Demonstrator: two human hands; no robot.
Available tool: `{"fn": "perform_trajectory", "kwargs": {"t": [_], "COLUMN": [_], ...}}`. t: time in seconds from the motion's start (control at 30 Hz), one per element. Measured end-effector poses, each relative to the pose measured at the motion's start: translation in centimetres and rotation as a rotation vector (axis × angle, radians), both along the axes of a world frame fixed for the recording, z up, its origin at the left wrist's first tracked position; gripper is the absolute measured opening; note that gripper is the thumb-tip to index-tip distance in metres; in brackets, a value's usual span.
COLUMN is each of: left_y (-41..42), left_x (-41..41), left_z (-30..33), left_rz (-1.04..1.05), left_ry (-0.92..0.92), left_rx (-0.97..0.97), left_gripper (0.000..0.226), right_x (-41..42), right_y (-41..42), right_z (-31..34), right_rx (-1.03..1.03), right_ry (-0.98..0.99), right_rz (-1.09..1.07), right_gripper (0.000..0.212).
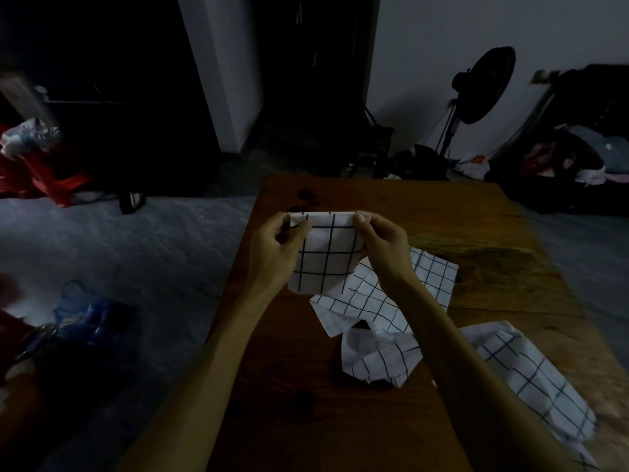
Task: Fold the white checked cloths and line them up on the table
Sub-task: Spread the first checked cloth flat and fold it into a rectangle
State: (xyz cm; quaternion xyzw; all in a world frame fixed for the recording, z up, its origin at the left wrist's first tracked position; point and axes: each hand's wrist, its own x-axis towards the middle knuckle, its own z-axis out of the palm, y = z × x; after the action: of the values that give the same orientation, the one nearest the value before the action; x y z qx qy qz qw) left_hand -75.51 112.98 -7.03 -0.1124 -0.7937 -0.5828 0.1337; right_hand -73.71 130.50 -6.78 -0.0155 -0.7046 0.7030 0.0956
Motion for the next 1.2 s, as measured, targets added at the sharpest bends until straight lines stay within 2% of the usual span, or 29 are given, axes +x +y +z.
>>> {"fn": "perform_trajectory", "kwargs": {"t": [0.1, 0.27, 0.67, 0.77, 0.87, 0.93, 1.03, 1.07, 1.2], "left_y": [-0.4, -0.8, -0.7, -0.8, -0.2, 0.5, 1.1, 1.2, 1.4], "left_x": [0.0, 0.0, 0.8, 0.6, 0.2, 0.1, 0.0, 0.0, 0.3], "left_z": [0.2, 0.1, 0.7, 0.0, -0.1, 0.3, 0.8, 0.9, 1.2], "left_rz": [0.004, 0.025, -0.019, 0.056, 0.098, 0.046, 0.056, 0.075, 0.106], "left_ry": [0.013, -0.01, -0.034, -0.035, 0.005, 0.116, 0.256, 0.282, 0.289], "left_rx": [0.026, 0.016, 0.04, 0.026, -0.093, -0.253, -0.565, -0.612, -0.545], "left_gripper": [0.017, 0.003, 0.011, 0.012, 0.039, 0.043, 0.031, 0.023, 0.007], "right_x": [0.1, 0.2, 0.6, 0.5, 0.3, 0.4, 0.7, 0.8, 0.5], "right_y": [0.1, 0.4, 0.8, 0.9, 0.9, 0.5, 0.1, 0.0, -0.2], "right_z": [0.2, 0.2, 0.0, -0.5, -0.8, -0.7, -0.3, -0.2, -0.3], "right_rx": [-0.005, -0.01, 0.078, 0.129, 0.242, 0.284, 0.381, 0.426, 0.585], "right_ry": [-0.01, -0.02, 0.06, 0.075, 0.11, 0.142, 0.218, 0.241, 0.268], "right_rz": [0.015, 0.071, 0.058, 0.023, 0.057, 0.101, 0.128, 0.139, 0.106], "right_gripper": [0.023, 0.022, 0.025, 0.023, 0.023, 0.021, 0.021, 0.021, 0.02]}}
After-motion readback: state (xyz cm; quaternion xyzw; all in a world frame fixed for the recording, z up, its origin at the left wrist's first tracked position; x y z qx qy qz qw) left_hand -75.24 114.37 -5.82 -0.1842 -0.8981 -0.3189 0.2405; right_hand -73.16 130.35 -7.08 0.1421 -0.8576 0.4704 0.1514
